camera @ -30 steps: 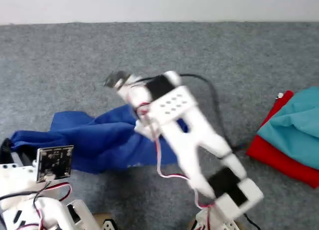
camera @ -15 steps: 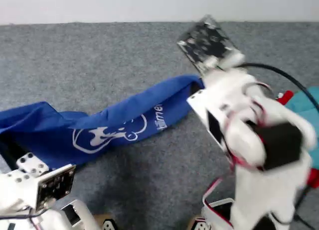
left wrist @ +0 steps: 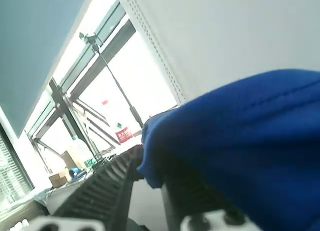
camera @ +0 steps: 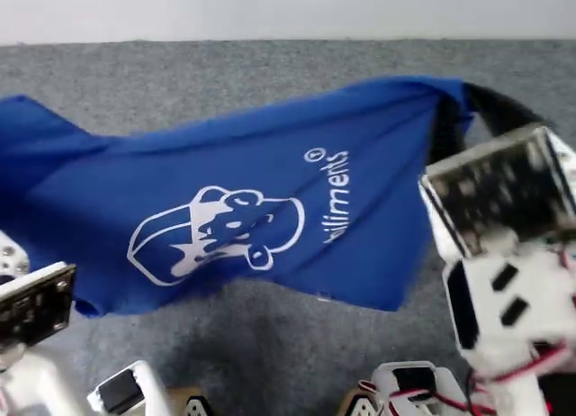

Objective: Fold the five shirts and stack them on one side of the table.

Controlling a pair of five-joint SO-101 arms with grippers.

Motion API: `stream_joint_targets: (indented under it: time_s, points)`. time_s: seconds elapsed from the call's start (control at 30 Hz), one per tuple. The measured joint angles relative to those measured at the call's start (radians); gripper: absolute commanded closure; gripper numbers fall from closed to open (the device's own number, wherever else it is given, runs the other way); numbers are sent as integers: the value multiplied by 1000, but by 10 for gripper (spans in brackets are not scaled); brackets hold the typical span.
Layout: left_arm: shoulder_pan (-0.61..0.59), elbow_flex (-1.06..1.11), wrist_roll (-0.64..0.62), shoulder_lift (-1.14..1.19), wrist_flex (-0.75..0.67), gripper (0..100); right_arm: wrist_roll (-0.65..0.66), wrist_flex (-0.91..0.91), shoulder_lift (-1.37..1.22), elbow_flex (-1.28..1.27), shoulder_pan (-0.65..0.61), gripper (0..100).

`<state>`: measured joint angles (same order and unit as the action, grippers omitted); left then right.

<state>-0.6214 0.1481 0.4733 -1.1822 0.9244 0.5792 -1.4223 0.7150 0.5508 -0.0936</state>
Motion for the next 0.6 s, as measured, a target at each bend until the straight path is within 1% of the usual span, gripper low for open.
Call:
stream_joint_targets:
  time_s: [0.23,0.37,0.43,0.5,0.6]
  points:
    - [68,-255,0,77,0,983,66,21,121,0,89,989]
    - [71,-364,0,97,0,983,124,21,195,2,152,989]
    - [71,-405,26,114,0,983,147,21,212,2,181,988]
    - [71,-433,52,137,-18,983,173,6,213,3,207,988]
    - [71,-445,66,169,-86,984,193,-32,216,2,224,988]
